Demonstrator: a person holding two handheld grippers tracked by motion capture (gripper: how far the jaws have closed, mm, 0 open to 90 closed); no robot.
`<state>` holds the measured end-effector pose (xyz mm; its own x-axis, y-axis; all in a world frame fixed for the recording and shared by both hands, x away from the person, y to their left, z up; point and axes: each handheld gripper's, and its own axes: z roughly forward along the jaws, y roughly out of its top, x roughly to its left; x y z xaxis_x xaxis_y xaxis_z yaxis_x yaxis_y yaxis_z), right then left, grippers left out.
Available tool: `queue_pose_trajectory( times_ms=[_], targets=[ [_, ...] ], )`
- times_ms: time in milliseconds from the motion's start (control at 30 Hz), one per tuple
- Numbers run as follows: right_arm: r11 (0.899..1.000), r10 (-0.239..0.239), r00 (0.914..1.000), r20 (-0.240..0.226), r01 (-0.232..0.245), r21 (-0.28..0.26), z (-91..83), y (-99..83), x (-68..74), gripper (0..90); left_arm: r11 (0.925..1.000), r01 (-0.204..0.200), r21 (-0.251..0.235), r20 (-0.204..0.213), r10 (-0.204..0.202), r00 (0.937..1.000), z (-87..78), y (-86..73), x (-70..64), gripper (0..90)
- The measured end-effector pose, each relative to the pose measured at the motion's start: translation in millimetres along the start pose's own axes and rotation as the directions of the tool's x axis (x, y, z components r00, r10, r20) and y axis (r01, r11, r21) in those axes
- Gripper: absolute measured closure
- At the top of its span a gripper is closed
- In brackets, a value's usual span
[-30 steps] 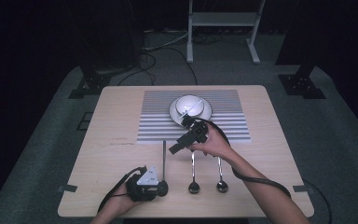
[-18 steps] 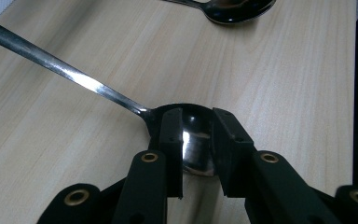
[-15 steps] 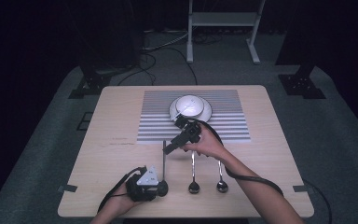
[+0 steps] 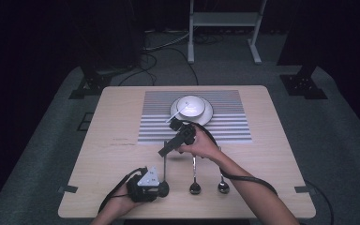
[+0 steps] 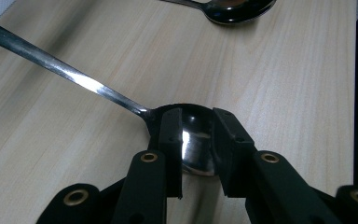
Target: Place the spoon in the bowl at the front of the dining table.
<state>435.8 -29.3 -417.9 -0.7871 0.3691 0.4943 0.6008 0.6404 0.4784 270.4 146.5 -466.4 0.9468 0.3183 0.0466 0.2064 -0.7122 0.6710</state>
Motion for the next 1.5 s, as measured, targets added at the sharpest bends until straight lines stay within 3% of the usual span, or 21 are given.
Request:
queue_pose_trajectory(
  times_ms=[200,467,500,733,967,1100,1300,1500],
  targets=[
    [1.000,-0.001,1.0000,0.004,0.001,0.003,4.1,2.8,-0.8,32.5,1.0000,-0.002,0.001,-0.001,0.002,1.0000,0.0,0.1,-0.1,73.5],
    [1.000,0.012,0.9997,0.021,-0.012,0.009,8.0,3.2,-4.1,46.3,1.0000,-0.001,-0.001,0.000,0.001,1.0000,0.0,0.0,0.3,73.1],
    [1.000,0.016,0.9996,0.024,-0.016,0.008,8.9,3.4,-4.9,52.3,1.0000,0.000,0.000,-0.002,0.000,1.0000,0.0,0.1,0.2,72.8],
    [1.000,0.015,0.9991,0.039,-0.015,0.011,10.0,4.0,-3.9,68.3,1.0000,0.003,-0.002,-0.002,-0.003,1.0000,0.0,-0.1,0.7,71.6],
    [1.000,0.021,0.9994,0.029,-0.021,0.007,7.4,4.1,-3.5,73.4,1.0000,0.001,0.003,0.001,-0.001,1.0000,-0.3,0.7,1.0,68.6],
    [1.000,0.026,0.9996,0.005,-0.026,0.001,2.4,7.0,0.6,79.4,0.9996,0.023,0.019,-0.004,-0.023,0.9997,-4.5,0.9,3.9,62.8],
    [0.998,0.055,0.9979,-0.032,-0.056,-0.010,-14.1,14.7,11.2,87.1,0.9980,0.063,-0.009,-0.017,-0.063,0.9979,-16.4,-0.6,11.1,56.6],
    [0.998,0.061,0.9979,-0.019,-0.062,-0.025,-34.4,19.8,19.5,88.2,0.9933,0.112,-0.028,-0.050,-0.113,0.9924,-27.7,-7.9,20.8,51.3]
  ],
)
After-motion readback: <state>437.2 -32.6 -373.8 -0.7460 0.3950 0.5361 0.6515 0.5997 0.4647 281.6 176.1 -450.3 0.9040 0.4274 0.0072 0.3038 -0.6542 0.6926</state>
